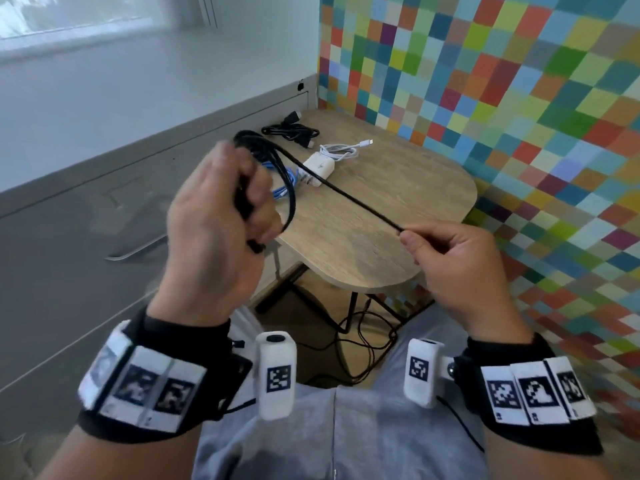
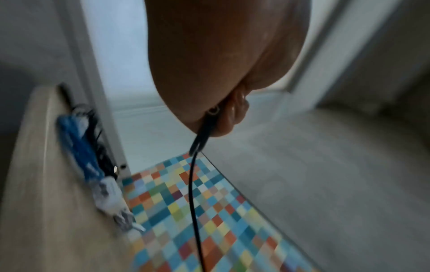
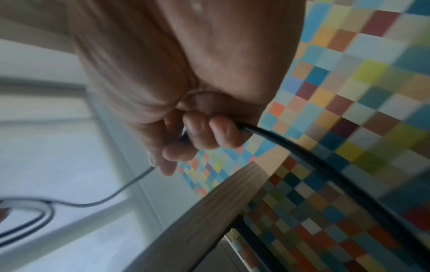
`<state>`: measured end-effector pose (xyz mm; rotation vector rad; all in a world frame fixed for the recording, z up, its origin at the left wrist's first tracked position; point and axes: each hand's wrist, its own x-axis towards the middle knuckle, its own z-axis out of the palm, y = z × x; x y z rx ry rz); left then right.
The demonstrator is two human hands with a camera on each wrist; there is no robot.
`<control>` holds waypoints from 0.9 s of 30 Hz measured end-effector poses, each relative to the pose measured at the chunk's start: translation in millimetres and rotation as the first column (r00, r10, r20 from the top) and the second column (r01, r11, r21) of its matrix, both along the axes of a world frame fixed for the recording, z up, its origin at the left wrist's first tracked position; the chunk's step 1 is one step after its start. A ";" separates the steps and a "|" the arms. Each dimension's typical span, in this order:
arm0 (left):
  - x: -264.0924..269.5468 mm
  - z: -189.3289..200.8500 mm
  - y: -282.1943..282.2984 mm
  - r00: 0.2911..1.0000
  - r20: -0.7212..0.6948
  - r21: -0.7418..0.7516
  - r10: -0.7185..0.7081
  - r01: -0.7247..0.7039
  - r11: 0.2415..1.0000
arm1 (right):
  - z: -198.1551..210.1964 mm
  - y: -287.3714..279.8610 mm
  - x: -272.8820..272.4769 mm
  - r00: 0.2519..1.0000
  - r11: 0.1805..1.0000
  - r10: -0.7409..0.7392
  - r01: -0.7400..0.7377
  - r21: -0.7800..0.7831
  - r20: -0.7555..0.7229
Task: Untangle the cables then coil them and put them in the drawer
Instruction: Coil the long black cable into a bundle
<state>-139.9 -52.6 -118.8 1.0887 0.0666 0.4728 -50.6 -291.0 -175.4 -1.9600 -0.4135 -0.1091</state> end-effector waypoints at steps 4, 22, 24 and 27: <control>2.5 -16.9 -18.5 0.995 -0.016 0.621 0.100 -0.068 0.781 | 12.1 16.4 -19.2 0.973 0.943 0.227 -0.231 -0.240 -0.043; -4.8 -21.1 -12.4 0.662 -0.297 0.001 -0.688 0.720 0.693 | 23.6 7.4 -20.4 0.874 0.879 0.476 -0.471 0.070 -0.097; -4.3 -20.2 -12.4 0.631 -0.215 -0.092 -0.746 0.747 0.659 | 22.1 13.0 -23.0 0.873 0.881 0.473 -0.466 0.085 -0.119; -1.8 -23.2 -21.7 0.628 -0.117 -0.165 -0.769 0.752 0.639 | 21.2 23.6 -27.9 0.876 0.876 0.432 -0.352 0.331 -0.214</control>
